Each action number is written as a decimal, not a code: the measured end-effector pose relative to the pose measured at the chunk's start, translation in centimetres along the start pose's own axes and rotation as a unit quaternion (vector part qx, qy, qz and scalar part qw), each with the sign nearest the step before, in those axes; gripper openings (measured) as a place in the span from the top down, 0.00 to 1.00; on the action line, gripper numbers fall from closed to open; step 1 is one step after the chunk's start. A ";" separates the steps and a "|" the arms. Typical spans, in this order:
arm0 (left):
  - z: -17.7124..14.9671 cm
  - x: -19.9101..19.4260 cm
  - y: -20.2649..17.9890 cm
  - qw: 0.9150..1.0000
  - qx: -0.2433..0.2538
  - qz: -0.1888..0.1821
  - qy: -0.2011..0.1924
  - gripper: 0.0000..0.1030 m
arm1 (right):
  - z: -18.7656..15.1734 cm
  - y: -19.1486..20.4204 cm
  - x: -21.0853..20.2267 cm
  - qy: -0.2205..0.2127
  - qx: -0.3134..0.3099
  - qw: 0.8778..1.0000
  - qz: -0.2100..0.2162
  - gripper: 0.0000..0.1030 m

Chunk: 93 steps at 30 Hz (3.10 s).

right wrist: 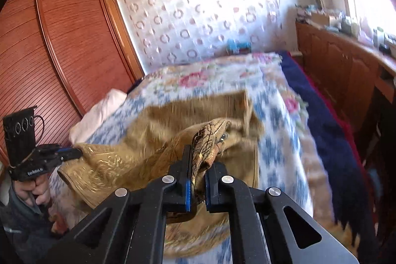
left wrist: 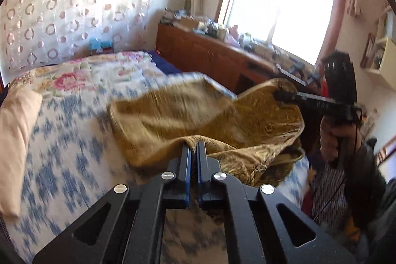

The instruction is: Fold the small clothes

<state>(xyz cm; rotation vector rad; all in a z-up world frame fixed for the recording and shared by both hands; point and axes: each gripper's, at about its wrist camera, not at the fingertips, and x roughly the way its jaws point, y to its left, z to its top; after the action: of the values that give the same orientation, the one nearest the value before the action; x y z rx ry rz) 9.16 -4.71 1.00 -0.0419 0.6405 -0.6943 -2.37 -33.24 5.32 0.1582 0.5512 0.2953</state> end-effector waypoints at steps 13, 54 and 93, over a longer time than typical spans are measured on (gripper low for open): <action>7.0 9.3 7.8 0.997 -0.044 0.049 0.030 0.95 | 8.2 -1.5 13.2 0.072 -0.011 0.996 -0.046 0.93; 3.5 4.8 6.8 0.997 -0.006 0.077 0.013 0.25 | -2.2 9.9 11.8 0.193 -0.133 0.972 -0.010 0.41; 6.3 16.8 15.2 0.982 -0.061 0.156 0.087 0.25 | 11.3 1.9 21.4 0.082 -0.093 0.985 -0.123 0.54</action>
<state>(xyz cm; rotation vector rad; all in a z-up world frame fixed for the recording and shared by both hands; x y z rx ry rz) 31.38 -4.20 -6.56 0.0056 0.8372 -0.3572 20.59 -25.46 4.74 -0.1170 0.6962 0.1187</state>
